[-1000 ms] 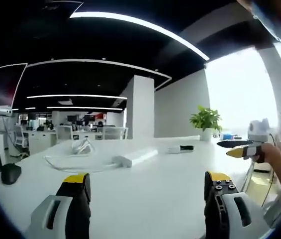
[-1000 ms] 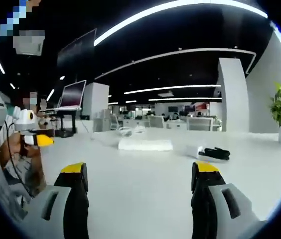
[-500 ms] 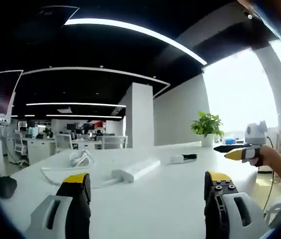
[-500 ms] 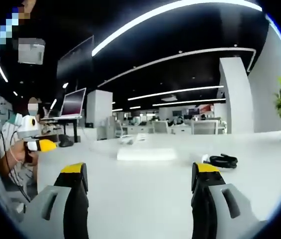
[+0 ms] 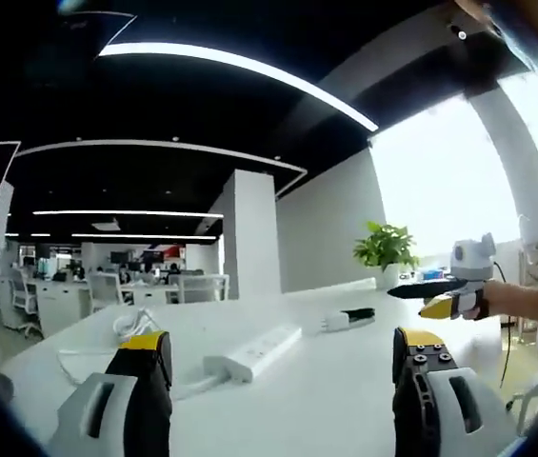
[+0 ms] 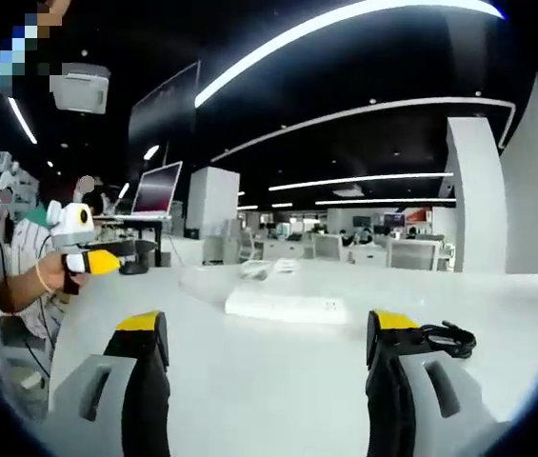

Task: Straighten the power strip on the desk, plug the charger into it

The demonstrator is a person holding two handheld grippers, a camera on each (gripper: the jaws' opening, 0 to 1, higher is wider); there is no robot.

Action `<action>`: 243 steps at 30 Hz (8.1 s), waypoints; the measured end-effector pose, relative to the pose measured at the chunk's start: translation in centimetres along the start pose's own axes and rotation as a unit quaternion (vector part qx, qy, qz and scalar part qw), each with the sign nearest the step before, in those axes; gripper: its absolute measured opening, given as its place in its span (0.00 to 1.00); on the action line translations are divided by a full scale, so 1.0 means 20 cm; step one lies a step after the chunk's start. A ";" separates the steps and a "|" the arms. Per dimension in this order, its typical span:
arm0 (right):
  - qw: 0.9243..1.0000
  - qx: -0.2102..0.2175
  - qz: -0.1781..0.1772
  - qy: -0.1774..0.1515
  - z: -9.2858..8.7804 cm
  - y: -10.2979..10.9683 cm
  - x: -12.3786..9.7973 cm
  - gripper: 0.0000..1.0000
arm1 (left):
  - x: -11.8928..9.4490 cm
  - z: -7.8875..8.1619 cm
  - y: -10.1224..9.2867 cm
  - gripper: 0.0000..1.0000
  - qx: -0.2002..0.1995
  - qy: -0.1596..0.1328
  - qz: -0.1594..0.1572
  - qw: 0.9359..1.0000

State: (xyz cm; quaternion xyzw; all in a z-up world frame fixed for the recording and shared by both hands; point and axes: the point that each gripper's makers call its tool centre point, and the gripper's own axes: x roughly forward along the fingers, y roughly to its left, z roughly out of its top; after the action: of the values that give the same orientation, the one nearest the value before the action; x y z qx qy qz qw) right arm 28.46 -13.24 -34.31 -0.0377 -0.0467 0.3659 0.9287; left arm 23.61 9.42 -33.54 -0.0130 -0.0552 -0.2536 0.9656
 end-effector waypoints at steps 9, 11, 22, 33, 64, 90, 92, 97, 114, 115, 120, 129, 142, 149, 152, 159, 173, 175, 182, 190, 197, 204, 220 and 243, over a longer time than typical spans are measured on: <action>1.000 -0.005 -0.010 -0.016 0.02 -0.13 0.15 0.84 | 0.13 -0.05 0.04 0.97 0.012 0.015 0.002 1.000; 0.999 -0.031 -0.013 -0.023 0.04 -0.15 0.18 0.84 | 0.16 -0.07 0.03 0.97 0.014 0.022 -0.004 1.000; 0.998 -0.045 0.024 -0.033 0.07 -0.17 0.37 0.80 | 0.33 -0.10 0.09 0.98 0.019 0.020 0.012 1.000; 0.996 -0.052 0.070 -0.012 -0.09 -0.20 0.56 0.82 | 0.47 -0.23 0.16 0.97 -0.002 0.043 0.043 0.998; 0.989 -0.005 0.090 0.115 -0.39 -0.33 0.79 0.71 | 0.59 -0.46 0.26 0.99 -0.016 0.181 0.056 0.982; 0.972 -0.009 0.127 0.196 -0.43 -0.32 0.85 0.68 | 0.74 -0.48 0.31 0.88 -0.015 0.193 -0.006 0.981; 0.972 -0.008 0.125 0.199 -0.43 -0.33 0.85 0.67 | 0.75 -0.48 0.32 0.86 -0.019 0.194 -0.006 0.981; 0.972 0.005 0.119 0.202 -0.43 -0.36 0.86 0.64 | 0.74 -0.51 0.34 0.86 -0.022 0.218 -0.004 0.976; 0.967 0.013 0.126 0.219 -0.47 -0.33 0.88 0.51 | 0.76 -0.53 0.40 0.72 -0.024 0.234 -0.005 0.972; 0.968 0.015 0.126 0.218 -0.47 -0.33 0.89 0.51 | 0.77 -0.53 0.40 0.72 -0.027 0.233 -0.009 0.972; 0.968 0.018 0.124 0.217 -0.47 -0.34 0.89 0.49 | 0.78 -0.54 0.38 0.69 -0.028 0.235 -0.026 0.971; 0.969 0.027 0.112 0.217 -0.47 -0.36 0.90 0.43 | 0.78 -0.55 0.38 0.69 -0.025 0.249 -0.035 0.968; 0.969 -0.010 0.086 0.232 -0.49 -0.37 0.90 0.35 | 0.78 -0.56 0.37 0.69 -0.015 0.259 -0.046 0.965; 0.967 -0.011 0.077 0.241 -0.49 -0.37 0.88 0.35 | 0.78 -0.56 0.38 0.68 -0.014 0.267 -0.056 0.962; 0.967 -0.008 0.074 0.244 -0.49 -0.37 0.87 0.34 | 0.78 -0.56 0.38 0.68 -0.012 0.269 -0.063 0.961; 0.968 -0.006 0.067 0.244 -0.48 -0.36 0.83 0.32 | 0.78 -0.57 0.38 0.68 -0.010 0.272 -0.081 0.959; 0.971 0.009 0.047 0.236 -0.48 -0.38 0.80 0.30 | 0.80 -0.57 0.37 0.68 -0.001 0.276 -0.117 0.954; 0.971 0.011 0.042 0.233 -0.48 -0.38 0.79 0.29 | 0.81 -0.57 0.38 0.68 0.001 0.278 -0.125 0.952; 0.973 0.019 0.029 0.227 -0.48 -0.40 0.77 0.27 | 0.82 -0.58 0.37 0.68 0.012 0.286 -0.149 0.946; 0.974 0.028 0.017 0.225 -0.48 -0.41 0.75 0.26 | 0.84 -0.59 0.37 0.68 0.033 0.294 -0.168 0.941; 0.975 0.028 0.004 0.221 -0.47 -0.42 0.73 0.25 | 0.87 -0.59 0.38 0.69 0.045 0.307 -0.187 0.932; 0.975 0.028 -0.003 0.221 -0.47 -0.41 0.71 0.25 | 0.89 -0.60 0.39 0.69 0.056 0.312 -0.200 0.927; 0.975 0.031 -0.016 0.220 -0.47 -0.40 0.68 0.23 | 0.90 -0.60 0.39 0.69 0.086 0.328 -0.234 0.911; 0.978 0.053 -0.006 0.200 -0.45 -0.41 0.66 0.21 | 0.93 -0.57 0.39 0.75 0.042 0.305 -0.221 0.925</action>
State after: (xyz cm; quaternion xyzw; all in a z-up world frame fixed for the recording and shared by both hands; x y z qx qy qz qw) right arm 44.65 -10.58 -41.58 -0.0602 0.1596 0.3473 0.9221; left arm 44.73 6.51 -42.72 0.1185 0.2299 -0.4494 0.8551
